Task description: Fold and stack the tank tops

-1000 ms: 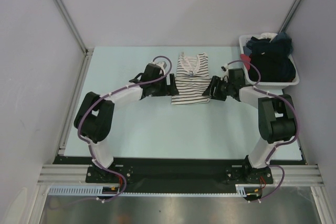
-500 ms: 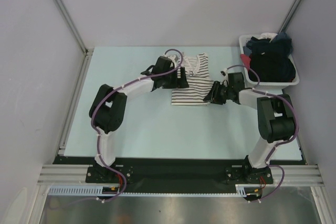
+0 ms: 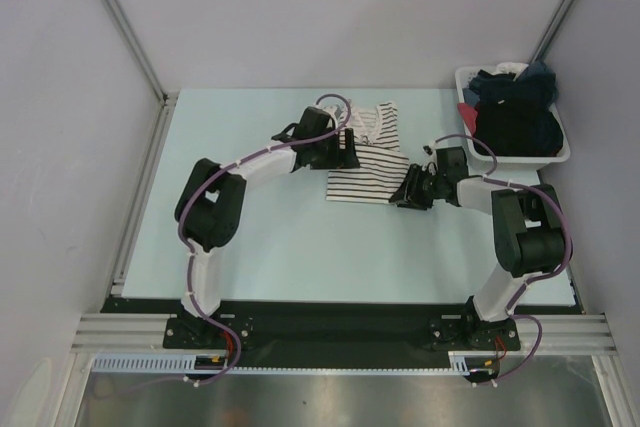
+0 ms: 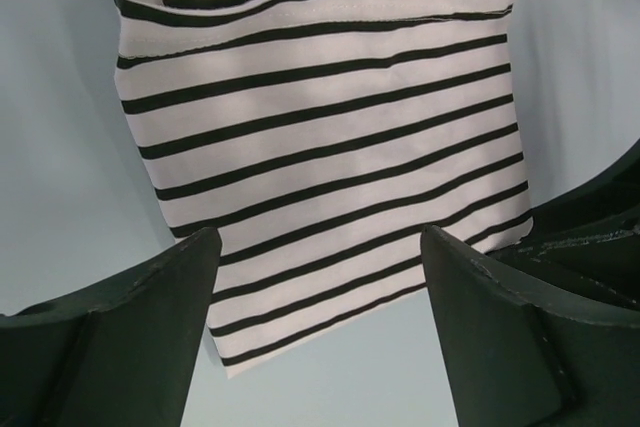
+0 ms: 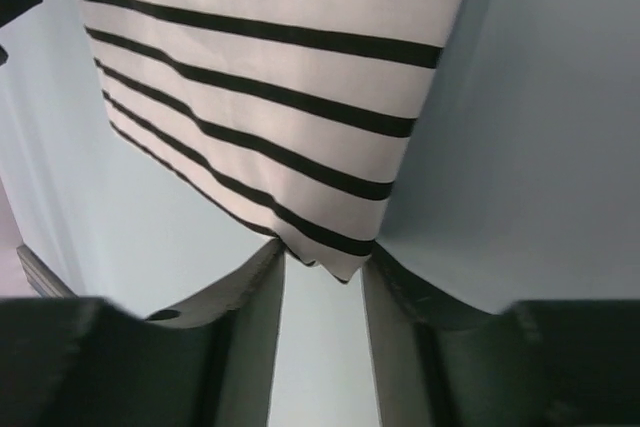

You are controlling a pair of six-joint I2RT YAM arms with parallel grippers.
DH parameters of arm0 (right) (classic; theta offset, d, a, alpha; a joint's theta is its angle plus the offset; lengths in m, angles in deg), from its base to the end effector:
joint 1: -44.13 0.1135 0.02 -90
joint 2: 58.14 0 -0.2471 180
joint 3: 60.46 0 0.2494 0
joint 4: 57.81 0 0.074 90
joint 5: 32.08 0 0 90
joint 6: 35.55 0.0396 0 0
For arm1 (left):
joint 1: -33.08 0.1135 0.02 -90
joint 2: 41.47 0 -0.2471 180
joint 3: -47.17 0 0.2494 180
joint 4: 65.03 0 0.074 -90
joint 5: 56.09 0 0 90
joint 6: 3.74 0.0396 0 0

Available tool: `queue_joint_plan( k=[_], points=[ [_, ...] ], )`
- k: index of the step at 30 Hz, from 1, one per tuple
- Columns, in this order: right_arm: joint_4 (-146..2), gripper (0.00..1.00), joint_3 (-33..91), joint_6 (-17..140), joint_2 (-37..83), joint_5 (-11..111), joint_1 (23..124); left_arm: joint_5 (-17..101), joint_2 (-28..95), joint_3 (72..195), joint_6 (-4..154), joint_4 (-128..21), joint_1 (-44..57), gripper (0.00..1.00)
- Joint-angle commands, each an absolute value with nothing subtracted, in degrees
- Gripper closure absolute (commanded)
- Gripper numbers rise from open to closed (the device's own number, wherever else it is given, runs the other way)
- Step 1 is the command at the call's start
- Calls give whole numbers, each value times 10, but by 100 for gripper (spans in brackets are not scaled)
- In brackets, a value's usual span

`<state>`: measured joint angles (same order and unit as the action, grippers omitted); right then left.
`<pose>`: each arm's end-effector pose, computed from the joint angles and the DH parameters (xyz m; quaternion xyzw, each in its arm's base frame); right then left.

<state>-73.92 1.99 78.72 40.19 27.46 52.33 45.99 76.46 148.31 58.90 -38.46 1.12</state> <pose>0.3183 0.0661 0.1266 0.0428 0.9153 0.3263 0.2322 0.3829 -0.2486 0.1824 0.0783 0.9108 -0.2788 0.2943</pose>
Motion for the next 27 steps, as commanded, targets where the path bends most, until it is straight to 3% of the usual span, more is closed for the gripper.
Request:
queue_joint_plan(
  k=[1,2,4,9,13,20,27],
  points=[
    [-752,61,26,798,395,300,510,443,769,1505,596,-372,14,14],
    [-754,67,29,799,398,299,504,440,768,1503,595,-372,15,14],
    [-768,68,41,799,405,295,492,437,764,1494,595,-369,17,14],
    [-780,50,47,785,396,301,491,425,704,1438,595,-377,18,13],
    [-790,48,54,783,393,303,491,408,649,1363,594,-384,18,11],
    [-786,70,54,789,401,293,491,429,586,1250,564,-440,14,20],
    [-793,75,58,792,406,289,491,428,612,1261,549,-428,1,31]
  ],
)
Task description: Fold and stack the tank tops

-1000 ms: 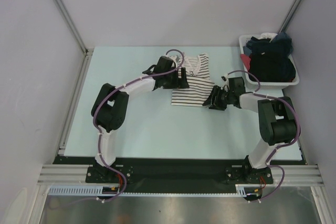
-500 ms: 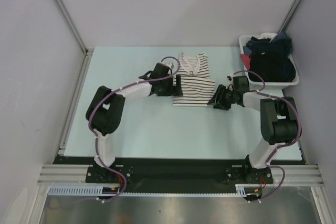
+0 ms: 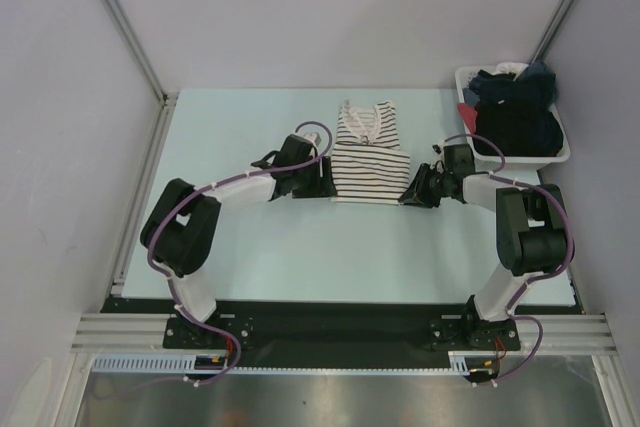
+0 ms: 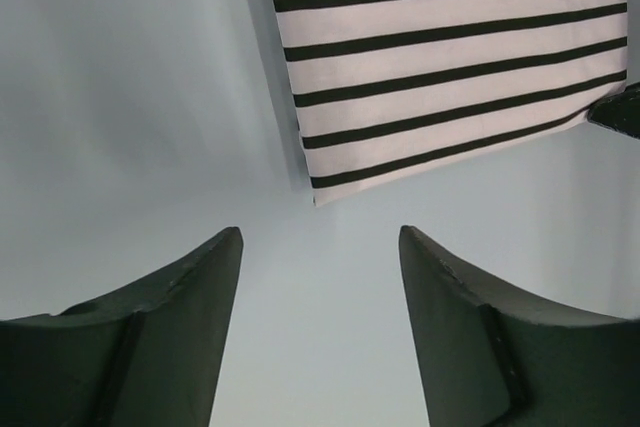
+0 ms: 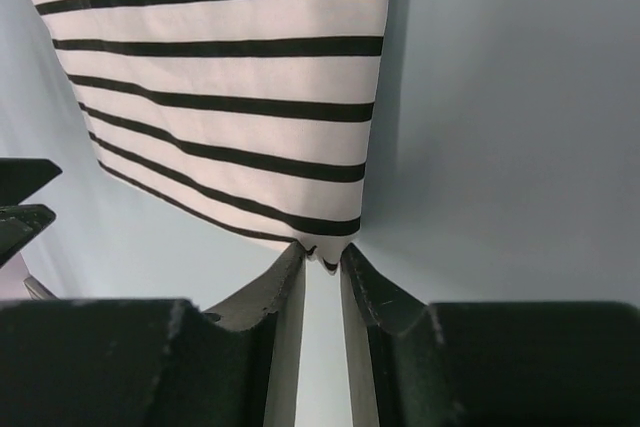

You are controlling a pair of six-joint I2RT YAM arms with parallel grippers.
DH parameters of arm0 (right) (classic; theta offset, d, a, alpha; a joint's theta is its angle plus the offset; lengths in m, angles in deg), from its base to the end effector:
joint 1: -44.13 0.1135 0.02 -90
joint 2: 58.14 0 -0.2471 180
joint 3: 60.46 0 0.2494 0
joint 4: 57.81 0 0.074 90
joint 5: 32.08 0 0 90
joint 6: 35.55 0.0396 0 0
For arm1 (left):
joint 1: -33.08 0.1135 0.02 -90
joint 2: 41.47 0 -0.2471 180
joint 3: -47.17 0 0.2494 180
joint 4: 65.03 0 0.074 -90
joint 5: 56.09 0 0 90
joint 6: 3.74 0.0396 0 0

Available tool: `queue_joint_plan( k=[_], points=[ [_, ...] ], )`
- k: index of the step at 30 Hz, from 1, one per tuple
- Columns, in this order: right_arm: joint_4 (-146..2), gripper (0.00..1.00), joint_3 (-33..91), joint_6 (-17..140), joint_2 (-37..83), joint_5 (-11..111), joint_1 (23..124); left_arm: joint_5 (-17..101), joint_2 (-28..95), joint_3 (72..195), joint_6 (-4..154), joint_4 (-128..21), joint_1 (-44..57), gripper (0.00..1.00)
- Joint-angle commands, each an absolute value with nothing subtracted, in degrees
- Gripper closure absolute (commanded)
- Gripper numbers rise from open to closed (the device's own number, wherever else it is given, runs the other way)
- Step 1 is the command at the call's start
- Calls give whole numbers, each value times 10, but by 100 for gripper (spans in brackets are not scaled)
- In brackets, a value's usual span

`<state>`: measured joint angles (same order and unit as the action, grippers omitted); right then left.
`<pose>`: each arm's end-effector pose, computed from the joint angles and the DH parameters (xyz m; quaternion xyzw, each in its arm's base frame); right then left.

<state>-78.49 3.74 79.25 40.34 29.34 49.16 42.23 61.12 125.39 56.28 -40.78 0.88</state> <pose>0.3221 0.0474 0.1284 0.0854 0.9231 0.3025 0.2213 0.3150 -0.2051 0.1668 0.0437 0.9324 -0.2401 0.2667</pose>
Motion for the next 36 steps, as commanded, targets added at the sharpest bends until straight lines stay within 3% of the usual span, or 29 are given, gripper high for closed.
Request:
queue_joint_plan(
  k=[1,24,25,28,29,36],
  points=[
    [-795,75,59,792,407,292,492,428,611,1261,547,-428,1,32],
    [-832,81,68,788,412,331,526,417,709,1328,524,-379,-11,56],
    [-833,81,68,788,410,332,525,415,715,1335,524,-377,-11,58],
    [-836,84,67,788,408,335,530,409,717,1340,521,-379,-10,83],
    [-839,84,67,788,407,337,532,408,716,1339,518,-380,-10,100],
    [-844,88,42,787,390,352,542,409,686,1290,516,-413,-15,100]
  ],
)
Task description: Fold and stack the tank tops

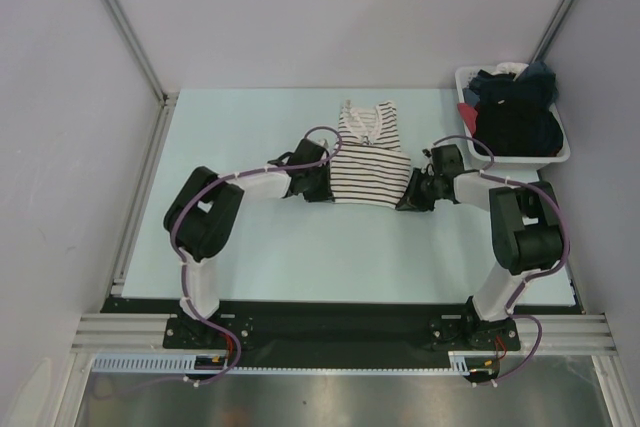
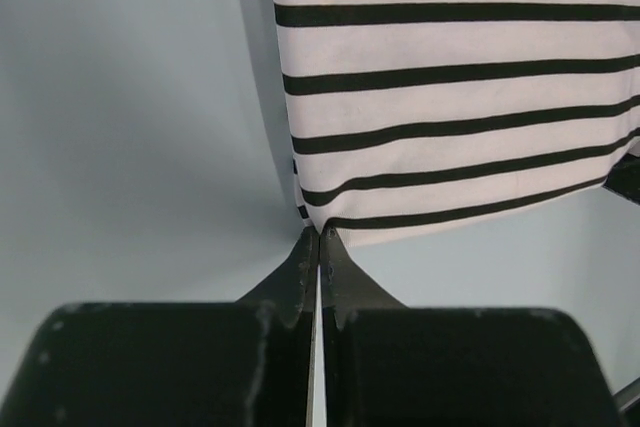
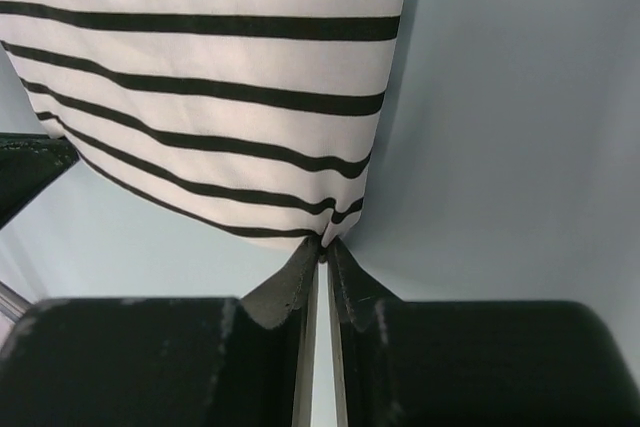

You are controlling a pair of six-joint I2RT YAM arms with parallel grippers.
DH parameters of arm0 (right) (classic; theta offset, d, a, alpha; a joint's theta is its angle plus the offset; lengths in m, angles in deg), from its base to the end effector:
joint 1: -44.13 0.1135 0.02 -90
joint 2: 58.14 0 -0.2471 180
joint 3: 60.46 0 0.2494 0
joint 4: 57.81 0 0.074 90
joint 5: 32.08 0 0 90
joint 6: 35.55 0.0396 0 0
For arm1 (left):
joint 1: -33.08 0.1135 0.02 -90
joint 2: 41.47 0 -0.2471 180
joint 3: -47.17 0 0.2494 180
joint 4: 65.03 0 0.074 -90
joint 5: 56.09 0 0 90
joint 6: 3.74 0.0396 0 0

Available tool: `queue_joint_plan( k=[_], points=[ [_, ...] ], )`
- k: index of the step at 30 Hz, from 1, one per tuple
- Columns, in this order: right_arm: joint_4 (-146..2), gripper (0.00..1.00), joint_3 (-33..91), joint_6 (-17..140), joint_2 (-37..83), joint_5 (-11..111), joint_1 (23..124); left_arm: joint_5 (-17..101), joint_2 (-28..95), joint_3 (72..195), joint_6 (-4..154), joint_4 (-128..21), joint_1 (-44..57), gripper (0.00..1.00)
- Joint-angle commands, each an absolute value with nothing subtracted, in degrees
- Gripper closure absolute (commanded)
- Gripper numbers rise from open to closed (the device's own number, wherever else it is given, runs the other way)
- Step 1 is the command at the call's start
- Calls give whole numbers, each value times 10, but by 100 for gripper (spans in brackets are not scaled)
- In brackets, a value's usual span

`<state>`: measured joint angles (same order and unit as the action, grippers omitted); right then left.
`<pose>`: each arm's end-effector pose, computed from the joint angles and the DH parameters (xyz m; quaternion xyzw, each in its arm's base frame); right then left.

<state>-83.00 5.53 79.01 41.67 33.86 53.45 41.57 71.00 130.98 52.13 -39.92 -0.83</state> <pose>0.3191 0.0687 0.1237 0.0698 0.9416 0.2683 0.1914 0.3292 -0.2277 0.1309 0.0189 0.9483 -0.2262 0.2216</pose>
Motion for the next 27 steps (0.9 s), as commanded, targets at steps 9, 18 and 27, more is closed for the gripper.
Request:
queue_joint_plan(
  k=[9,18,27],
  points=[
    [-817,94,5,793,350,364,553,373,588,1186,513,-442,-42,100],
    [-881,95,40,801,310,383,577,370,520,1189,532,-377,-42,100],
    [-900,96,-84,828,199,414,631,366,420,1026,503,-422,-81,100]
  ],
)
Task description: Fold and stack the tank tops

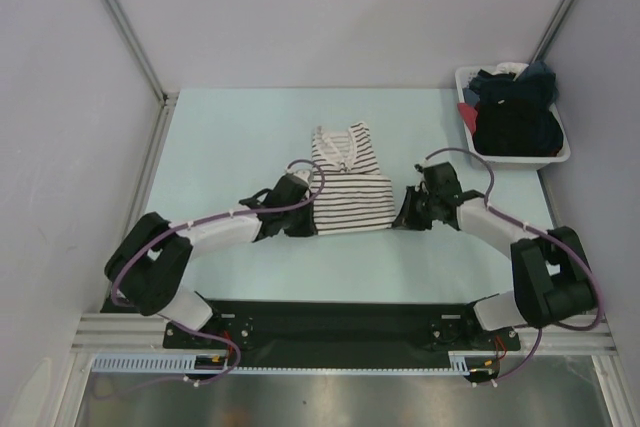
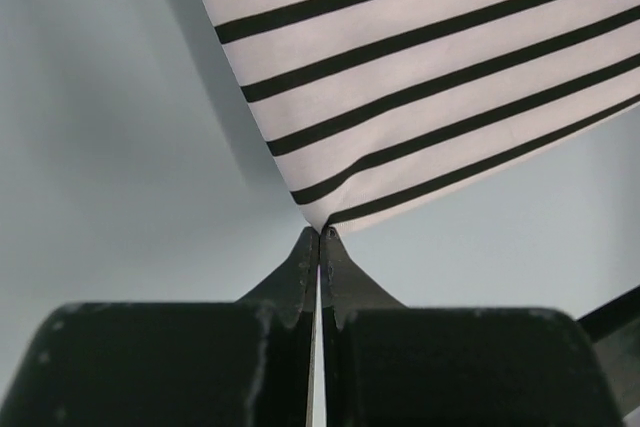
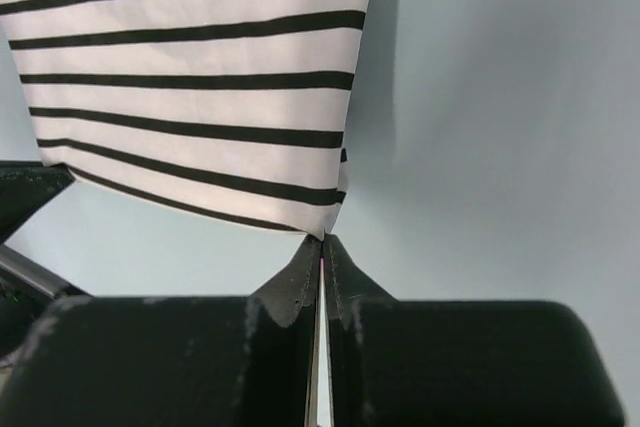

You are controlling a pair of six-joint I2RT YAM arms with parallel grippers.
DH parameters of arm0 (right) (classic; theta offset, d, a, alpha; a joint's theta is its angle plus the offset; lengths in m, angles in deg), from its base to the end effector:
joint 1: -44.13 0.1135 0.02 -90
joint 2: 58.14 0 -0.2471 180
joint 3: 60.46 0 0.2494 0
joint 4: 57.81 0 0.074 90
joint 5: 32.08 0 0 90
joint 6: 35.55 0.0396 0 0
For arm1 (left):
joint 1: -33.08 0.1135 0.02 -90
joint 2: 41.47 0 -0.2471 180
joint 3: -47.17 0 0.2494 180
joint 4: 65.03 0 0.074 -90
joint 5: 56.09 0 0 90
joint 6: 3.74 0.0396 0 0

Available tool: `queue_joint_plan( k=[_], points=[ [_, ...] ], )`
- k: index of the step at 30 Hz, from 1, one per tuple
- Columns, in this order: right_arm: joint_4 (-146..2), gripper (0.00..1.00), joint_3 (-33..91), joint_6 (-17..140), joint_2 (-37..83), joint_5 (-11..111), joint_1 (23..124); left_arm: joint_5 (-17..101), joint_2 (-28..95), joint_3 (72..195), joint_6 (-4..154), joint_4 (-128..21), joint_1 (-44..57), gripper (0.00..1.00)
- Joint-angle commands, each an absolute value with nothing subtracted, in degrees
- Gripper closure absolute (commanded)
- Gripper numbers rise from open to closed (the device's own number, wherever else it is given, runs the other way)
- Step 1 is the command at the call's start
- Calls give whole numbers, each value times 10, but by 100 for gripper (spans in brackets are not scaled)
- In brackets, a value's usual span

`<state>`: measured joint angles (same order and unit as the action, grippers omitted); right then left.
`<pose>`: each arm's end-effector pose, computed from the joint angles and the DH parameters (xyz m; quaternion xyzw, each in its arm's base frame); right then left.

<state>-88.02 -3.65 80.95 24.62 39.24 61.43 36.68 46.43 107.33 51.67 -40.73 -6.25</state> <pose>0.2590 0.0940 0.1569 0.0286 0.9448 0.2512 0.2085 0.2320 -0.1926 0.1548 0.0469 0.9442 -0.2138 0.2461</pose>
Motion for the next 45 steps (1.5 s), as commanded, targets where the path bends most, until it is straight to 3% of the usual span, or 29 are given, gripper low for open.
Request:
queue_joint_plan(
  k=[1,18,29,37,45],
  points=[
    [-897,96,-98,835,184,420,637,362,400,1014,494,-425,-94,100],
    [-940,95,-230,977,-36,487,788,322,255,860,410,-428,-189,100],
    [-1077,95,-120,974,-94,545,843,316,151,878,397,-330,-208,100],
    [-1110,94,3,914,-27,575,843,264,170,1018,437,-229,-197,100],
    [-1082,94,89,852,65,537,788,285,224,1102,471,-230,-126,100]
  ],
)
